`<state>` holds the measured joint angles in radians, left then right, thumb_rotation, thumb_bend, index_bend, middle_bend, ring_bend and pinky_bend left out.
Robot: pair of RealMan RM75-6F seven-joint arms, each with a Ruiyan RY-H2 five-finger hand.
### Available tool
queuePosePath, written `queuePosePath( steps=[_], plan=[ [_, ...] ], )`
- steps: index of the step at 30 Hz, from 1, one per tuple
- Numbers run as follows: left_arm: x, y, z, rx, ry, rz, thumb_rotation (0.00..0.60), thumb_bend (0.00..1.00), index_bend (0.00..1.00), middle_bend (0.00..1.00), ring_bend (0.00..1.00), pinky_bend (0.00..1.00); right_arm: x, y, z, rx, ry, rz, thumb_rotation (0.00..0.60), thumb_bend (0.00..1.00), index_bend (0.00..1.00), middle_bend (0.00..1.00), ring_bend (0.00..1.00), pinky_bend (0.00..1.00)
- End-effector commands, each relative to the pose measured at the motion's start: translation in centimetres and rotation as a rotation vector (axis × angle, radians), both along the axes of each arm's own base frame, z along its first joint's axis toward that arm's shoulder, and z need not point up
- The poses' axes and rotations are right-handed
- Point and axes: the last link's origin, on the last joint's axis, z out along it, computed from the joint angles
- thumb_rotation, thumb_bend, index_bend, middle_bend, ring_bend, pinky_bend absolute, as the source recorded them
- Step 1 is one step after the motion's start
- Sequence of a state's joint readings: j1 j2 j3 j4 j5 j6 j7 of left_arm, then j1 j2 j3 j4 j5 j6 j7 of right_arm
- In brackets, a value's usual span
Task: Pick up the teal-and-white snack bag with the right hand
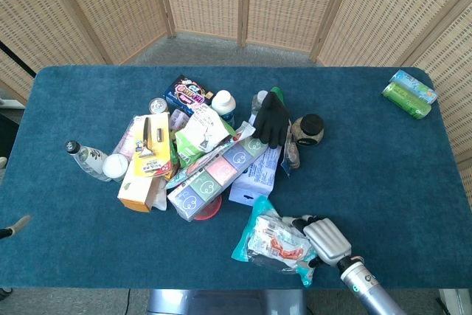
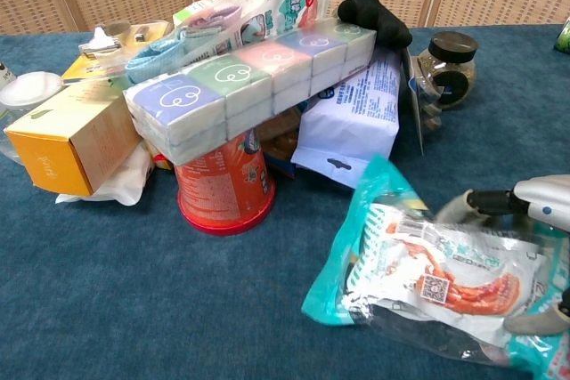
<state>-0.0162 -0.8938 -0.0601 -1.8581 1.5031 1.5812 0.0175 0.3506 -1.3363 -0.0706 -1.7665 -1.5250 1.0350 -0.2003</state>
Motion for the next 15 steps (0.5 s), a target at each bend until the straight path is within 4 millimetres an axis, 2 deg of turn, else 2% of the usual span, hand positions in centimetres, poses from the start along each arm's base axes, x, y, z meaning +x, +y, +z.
queuePosePath(
  steps=[1,8,15],
  plan=[
    [0.0,0.0,0.0,0.001,0.000,0.000,0.600,0.00,0.04,0.00,0.00,0.00,0.0,0.0,-0.1,-0.004,-0.012,0.005,0.600,0.24,0.48,0.76,0.58,0.73],
    [0.0,0.0,0.0,0.000,-0.001,0.000,0.600,0.00,0.04,0.00,0.00,0.00,1.0,-0.2,1.5,-0.056,-0.045,0.030,0.600,0.27,0.51,0.81,0.63,0.78],
    [0.0,-0.1,0.2,0.004,-0.010,-0.003,0.600,0.00,0.04,0.00,0.00,0.00,2.6,-0.9,5.1,-0.162,-0.060,0.062,0.600,0.28,0.51,0.81,0.63,0.78]
  ],
)
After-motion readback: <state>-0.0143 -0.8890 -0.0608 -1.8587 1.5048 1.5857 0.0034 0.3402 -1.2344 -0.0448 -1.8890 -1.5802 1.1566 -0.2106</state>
